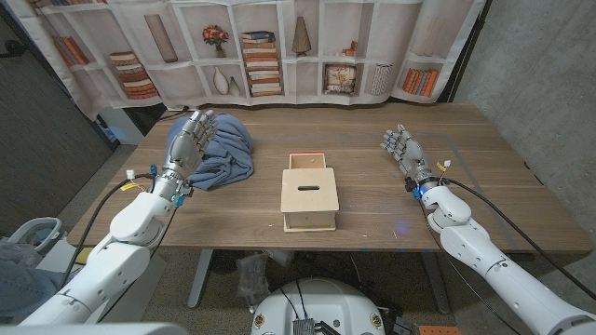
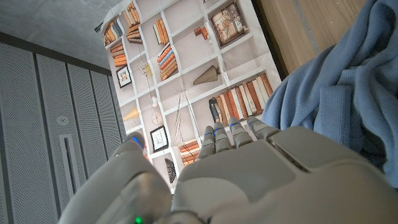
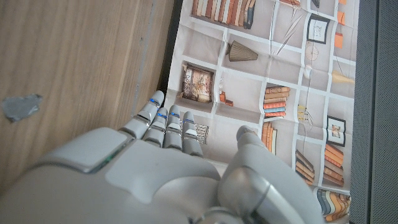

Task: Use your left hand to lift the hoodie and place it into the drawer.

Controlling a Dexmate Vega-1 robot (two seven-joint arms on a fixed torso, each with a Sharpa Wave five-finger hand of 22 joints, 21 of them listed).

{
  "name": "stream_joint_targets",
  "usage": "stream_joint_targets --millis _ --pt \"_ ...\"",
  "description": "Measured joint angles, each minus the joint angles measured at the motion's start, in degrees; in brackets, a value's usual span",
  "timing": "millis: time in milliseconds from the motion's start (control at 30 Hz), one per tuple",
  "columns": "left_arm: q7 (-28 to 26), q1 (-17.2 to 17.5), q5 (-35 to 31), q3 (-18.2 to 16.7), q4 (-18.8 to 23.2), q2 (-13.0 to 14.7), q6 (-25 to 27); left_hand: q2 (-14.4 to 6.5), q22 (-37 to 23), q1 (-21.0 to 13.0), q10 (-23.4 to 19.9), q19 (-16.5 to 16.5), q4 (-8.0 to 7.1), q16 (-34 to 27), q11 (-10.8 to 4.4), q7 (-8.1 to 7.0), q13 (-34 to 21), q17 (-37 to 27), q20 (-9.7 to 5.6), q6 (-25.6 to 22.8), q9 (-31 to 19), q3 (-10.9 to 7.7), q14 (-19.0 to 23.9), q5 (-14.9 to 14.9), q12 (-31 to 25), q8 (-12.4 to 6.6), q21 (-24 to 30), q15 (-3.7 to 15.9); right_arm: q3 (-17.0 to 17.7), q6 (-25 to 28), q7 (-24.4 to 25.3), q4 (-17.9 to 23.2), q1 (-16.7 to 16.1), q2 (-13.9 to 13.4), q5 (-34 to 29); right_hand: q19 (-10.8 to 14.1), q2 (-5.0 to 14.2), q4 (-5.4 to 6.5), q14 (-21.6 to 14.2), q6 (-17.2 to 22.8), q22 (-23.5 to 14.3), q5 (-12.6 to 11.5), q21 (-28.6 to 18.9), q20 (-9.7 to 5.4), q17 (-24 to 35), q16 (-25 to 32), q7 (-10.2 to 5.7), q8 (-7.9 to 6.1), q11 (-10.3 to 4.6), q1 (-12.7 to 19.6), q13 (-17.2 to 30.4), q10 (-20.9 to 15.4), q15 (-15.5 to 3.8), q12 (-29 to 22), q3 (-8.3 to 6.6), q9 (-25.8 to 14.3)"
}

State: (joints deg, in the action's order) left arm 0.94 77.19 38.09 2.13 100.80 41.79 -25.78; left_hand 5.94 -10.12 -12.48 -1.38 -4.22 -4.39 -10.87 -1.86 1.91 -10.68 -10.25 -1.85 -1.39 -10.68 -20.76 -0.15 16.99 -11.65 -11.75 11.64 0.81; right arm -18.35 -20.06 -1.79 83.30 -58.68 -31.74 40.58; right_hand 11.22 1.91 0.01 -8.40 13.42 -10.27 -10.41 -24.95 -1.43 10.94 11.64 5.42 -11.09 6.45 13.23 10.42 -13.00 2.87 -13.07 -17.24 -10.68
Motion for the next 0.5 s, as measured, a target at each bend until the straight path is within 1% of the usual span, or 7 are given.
stream_joint_targets --millis 100,367,500 --pt "-0.1 0.2 -0.4 -0.3 -0.3 -0.1 -0.5 0.0 0.0 0.0 0.0 0.0 0.23 0.0 0.0 -0.17 0.0 0.0 0.0 -0.2 0.0 0.23 0.0 0.0 0.0 0.0 0.0 0.0 0.2 0.4 0.7 0.9 -0.4 -0.4 -0.3 0.0 0.0 0.0 0.0 0.0 0.0 0.0 0.0 0.0 0.0 0.0 0.0 0.0 0.0 0.0 0.0 0.0 0.0 0.0 0.0 0.0" --pt "-1.1 1.0 -1.1 -1.7 -0.5 -0.2 -0.9 0.3 0.0 -0.3 -0.3 0.0 0.22 0.0 -0.31 -0.17 0.0 0.0 0.0 -0.2 0.0 0.22 0.0 0.5 -0.2 0.0 0.0 0.0 0.5 1.2 2.3 3.0 -1.2 -1.2 -0.9 0.0 0.0 0.01 0.0 0.0 0.0 0.0 0.0 0.0 0.0 0.0 0.0 0.0 0.0 0.0 0.0 0.0 0.0 0.0 0.0 0.0" --pt "-1.6 1.2 -1.4 -2.3 -0.5 -0.1 -0.9 0.3 0.0 -0.8 -0.3 0.0 0.39 0.0 -0.31 -0.17 0.0 0.0 0.0 -0.2 0.0 0.39 0.0 0.5 -0.2 0.0 0.0 0.0 0.6 1.6 2.9 3.8 -1.5 -1.5 -1.2 0.0 0.0 0.01 0.0 0.0 0.0 0.0 0.3 0.0 0.0 0.0 0.0 0.0 0.31 0.0 0.0 -0.3 0.0 0.0 0.0 0.0"
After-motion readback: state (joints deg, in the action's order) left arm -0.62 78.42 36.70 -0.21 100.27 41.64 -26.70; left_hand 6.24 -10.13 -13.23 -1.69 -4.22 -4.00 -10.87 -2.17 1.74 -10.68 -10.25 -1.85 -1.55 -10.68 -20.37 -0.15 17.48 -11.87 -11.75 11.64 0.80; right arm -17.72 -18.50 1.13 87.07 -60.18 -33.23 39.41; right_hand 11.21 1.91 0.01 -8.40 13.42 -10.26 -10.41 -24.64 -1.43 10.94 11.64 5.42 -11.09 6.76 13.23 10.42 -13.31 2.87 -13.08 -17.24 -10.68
